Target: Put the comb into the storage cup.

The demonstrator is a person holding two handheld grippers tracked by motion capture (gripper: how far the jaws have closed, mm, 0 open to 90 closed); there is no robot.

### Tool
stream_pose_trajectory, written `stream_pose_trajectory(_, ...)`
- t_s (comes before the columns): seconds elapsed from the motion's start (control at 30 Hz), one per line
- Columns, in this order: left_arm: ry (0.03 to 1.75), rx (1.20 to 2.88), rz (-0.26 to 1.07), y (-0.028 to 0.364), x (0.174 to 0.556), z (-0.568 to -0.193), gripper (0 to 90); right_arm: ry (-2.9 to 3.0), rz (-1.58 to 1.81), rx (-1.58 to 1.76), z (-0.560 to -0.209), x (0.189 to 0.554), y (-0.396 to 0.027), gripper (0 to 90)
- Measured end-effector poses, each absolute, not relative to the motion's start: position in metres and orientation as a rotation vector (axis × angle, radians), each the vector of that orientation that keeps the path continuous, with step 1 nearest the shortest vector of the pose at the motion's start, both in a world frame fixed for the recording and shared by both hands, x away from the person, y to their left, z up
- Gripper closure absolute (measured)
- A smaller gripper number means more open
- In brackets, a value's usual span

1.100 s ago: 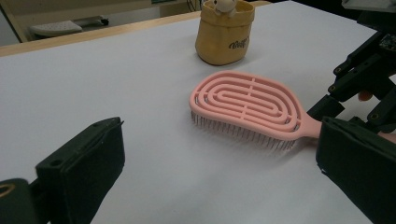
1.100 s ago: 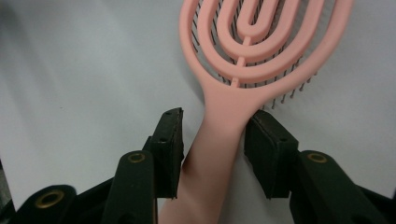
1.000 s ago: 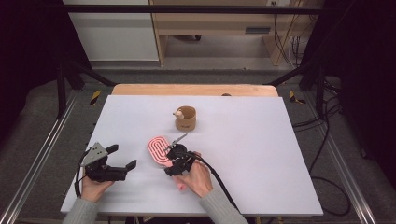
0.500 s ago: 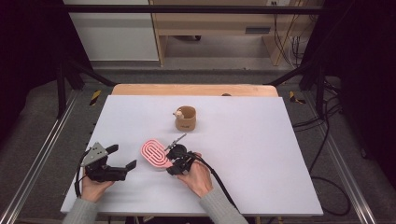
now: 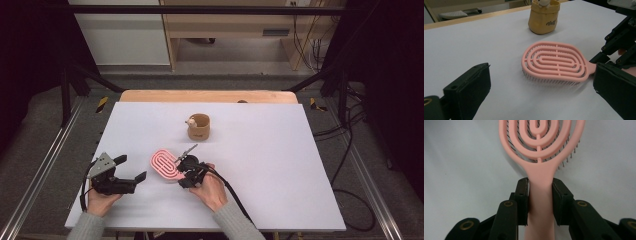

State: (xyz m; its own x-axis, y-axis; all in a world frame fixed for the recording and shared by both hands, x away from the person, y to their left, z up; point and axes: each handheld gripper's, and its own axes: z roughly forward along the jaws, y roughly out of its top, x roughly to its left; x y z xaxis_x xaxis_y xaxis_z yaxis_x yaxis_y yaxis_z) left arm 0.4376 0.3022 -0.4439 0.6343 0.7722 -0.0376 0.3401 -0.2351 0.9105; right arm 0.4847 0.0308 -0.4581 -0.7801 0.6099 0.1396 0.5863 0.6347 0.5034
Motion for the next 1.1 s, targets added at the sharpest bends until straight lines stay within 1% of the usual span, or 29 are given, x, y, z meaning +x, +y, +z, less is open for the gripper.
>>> stream_pose_trajectory(0.07, 0.893, 1.828, 0.526, 0.3021, 0.4376, -0.444, 1.2, 2.792, 0.839, 1.017, -0.4586, 0.4846, 0.0319, 63.4)
stream_pose_trajectory(0.13, 0.892, 1.828, 0.527, 0.3021, 0.4376, -0.444, 1.2, 2.782, 0.846, 1.01, -0.4589, 0.4842, 0.0336, 59.7)
stream_pose_trajectory(0.2, 0.892, 1.828, 0.526, 0.3021, 0.4376, -0.444, 1.2, 2.773, 0.834, 1.002, -0.4591, 0.4842, 0.0352, 59.5)
stream_pose_trajectory(0.3, 0.893, 1.828, 0.526, 0.3022, 0.4377, -0.444, 1.2, 2.772, 0.838, 0.99, -0.4594, 0.4854, 0.0361, 60.6)
stream_pose_trajectory(0.43, 0.893, 1.828, 0.526, 0.3022, 0.4376, -0.444, 1.2, 2.77, 0.829, 0.999, -0.4591, 0.4868, 0.0357, 67.5)
stream_pose_trajectory(0.5, 0.892, 1.829, 0.527, 0.3022, 0.4376, -0.444, 1.2, 2.769, 0.828, 1.012, -0.4589, 0.4871, 0.0353, 68.6)
stream_pose_trajectory(1.1, 0.893, 1.825, 0.527, 0.3024, 0.4374, -0.4437, 1.2, 2.759, 0.819, 1.017, -0.457, 0.4853, 0.034, 70.4)
